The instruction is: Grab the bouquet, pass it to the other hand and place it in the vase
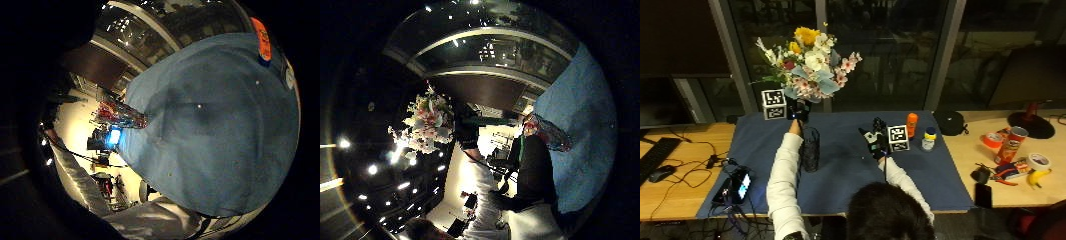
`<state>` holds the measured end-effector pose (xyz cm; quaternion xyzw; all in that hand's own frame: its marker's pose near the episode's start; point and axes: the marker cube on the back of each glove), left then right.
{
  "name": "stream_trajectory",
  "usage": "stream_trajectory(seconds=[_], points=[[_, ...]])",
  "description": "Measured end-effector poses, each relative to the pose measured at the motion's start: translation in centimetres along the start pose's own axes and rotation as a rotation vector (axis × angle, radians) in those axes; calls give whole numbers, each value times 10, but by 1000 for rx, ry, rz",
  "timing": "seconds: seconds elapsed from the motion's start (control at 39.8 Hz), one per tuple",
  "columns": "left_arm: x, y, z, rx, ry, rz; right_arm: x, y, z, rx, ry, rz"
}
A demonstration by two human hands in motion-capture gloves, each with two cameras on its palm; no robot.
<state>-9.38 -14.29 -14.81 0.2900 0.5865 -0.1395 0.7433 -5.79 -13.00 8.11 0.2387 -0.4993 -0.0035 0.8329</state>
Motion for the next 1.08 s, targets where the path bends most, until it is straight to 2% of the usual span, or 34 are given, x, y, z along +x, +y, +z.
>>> stream_trajectory(seconds=[0.23,0.33,0.45,0.53,0.63,0.7,0.75,0.8,0.85,0.98,1.08], points=[[-13,-5,0,-11,12,8,-6,-2,-2,39,-6,70],[-19,-5,-2,-5,0,-7,-4,-4,-5,99,74,71],[-42,-3,-4,-32,-1,-31,13,-6,-4,25,49,108],[-79,3,-7,-129,-35,-102,0,8,-12,46,119,156],[-161,21,-18,-367,-191,-264,0,22,-27,10,116,171],[-236,56,-40,-499,-342,-390,23,28,-44,16,155,160],[-250,90,-52,-542,-371,-430,36,33,-51,-6,141,176],[-244,117,-61,-559,-358,-420,48,39,-54,-37,109,196],[-243,130,-68,-566,-358,-376,62,43,-56,-65,86,227],[-285,119,-81,-505,-461,-289,99,50,-51,-122,100,317],[-281,118,-79,-406,-571,-113,107,57,-41,-160,105,280]])
